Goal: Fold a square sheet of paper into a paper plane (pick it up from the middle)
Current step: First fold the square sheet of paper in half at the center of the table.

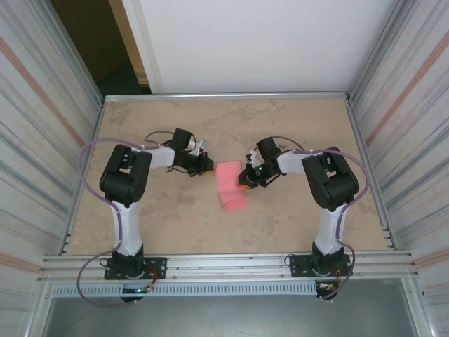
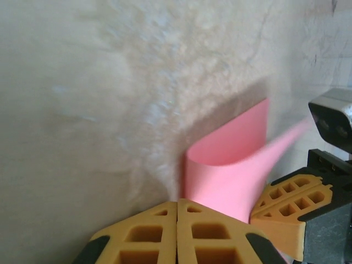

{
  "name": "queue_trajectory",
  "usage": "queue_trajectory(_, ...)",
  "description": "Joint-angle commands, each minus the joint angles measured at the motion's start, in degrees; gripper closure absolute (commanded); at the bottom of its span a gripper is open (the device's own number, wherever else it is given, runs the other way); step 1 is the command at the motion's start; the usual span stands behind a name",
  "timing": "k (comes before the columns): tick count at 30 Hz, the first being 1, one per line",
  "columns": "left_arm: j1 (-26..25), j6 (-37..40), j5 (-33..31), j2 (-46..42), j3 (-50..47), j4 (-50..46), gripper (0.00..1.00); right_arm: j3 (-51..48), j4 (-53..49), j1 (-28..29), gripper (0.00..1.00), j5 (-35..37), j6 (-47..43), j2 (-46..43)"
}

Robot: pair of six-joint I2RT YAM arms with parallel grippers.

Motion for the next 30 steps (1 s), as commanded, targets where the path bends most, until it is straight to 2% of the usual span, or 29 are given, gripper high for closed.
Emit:
queue_trajectory(1, 0.5, 1.7, -1.4, -3.0, 0.4, -1.1, 0.92, -6.4, -11.8, 0.8, 1.0, 19.4, -0.2, 9.7)
queue_trajectory(5, -2.0, -2.0, 4.5, -5.4, -1.6, 7.1, 0.9, -6.4, -11.8, 0.8, 1.0, 19.5, -0.1, 9.4)
queue_trajectory(8, -3.9, -3.8, 6.4, -4.2, -1.9, 10.8, 0.91, -6.4, -11.7, 0.8, 1.0, 19.4, 0.0, 9.7)
queue_trajectory(16, -5.5, -2.3, 1.8, 2.4, 3.6, 3.9, 0.91, -7.0, -11.1, 0.8, 1.0, 19.4, 0.1, 9.8)
queue_trajectory(23, -0.7, 1.0, -0.5, 7.9, 8.4, -4.2, 0.91, -7.4, -10.3, 0.8, 1.0, 19.6, 0.3, 10.2)
queue_trajectory(30, 4.5, 1.7, -0.8, 7.0, 9.9, -6.6, 0.91, -7.9, -10.0, 0.8, 1.0, 19.8, 0.5, 9.9)
